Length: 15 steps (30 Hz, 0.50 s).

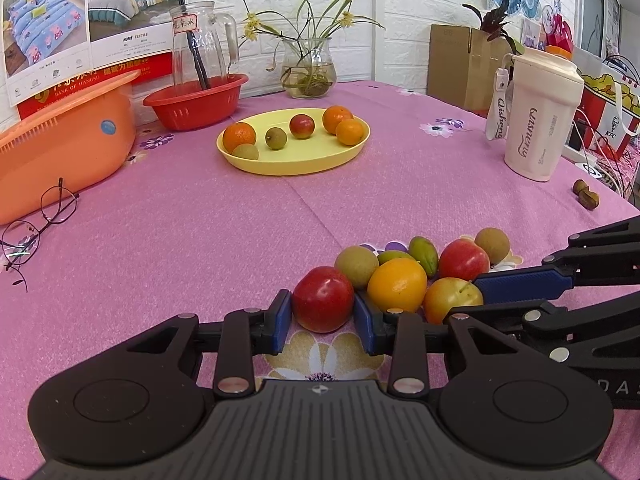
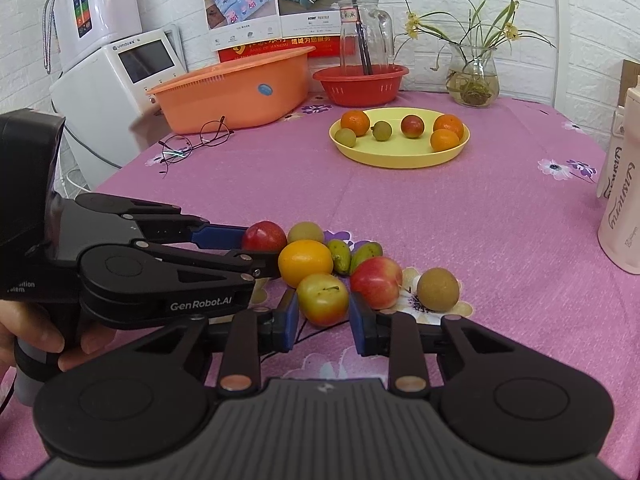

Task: Organize fruits
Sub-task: 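Grasp a red apple with the left gripper while the right grasps a yellow-red apple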

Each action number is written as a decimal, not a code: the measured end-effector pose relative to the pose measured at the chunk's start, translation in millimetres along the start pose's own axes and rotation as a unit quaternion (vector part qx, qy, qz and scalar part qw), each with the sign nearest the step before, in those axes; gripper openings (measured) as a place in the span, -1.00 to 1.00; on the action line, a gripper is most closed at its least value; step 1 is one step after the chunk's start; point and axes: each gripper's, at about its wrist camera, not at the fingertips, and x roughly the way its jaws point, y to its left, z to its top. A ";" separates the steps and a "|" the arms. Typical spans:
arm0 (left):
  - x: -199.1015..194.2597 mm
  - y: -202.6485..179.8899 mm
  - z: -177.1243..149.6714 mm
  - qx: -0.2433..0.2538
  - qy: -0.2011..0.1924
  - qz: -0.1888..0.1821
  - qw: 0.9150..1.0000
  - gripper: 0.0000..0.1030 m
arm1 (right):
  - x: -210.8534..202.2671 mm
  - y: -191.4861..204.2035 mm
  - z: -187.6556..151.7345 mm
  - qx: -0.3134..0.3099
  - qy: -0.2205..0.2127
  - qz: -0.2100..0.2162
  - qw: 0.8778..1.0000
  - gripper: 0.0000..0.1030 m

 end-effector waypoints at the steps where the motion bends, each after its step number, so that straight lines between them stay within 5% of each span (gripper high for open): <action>1: 0.3 -0.1 0.3 0.000 0.000 0.001 1.000 -0.37 | 0.4 0.1 0.3 -0.001 0.000 0.000 1.000 0.48; 15: 6.1 3.2 4.3 -0.011 0.004 0.000 1.000 -0.33 | 15.1 1.7 2.1 0.001 0.018 -0.004 1.000 0.48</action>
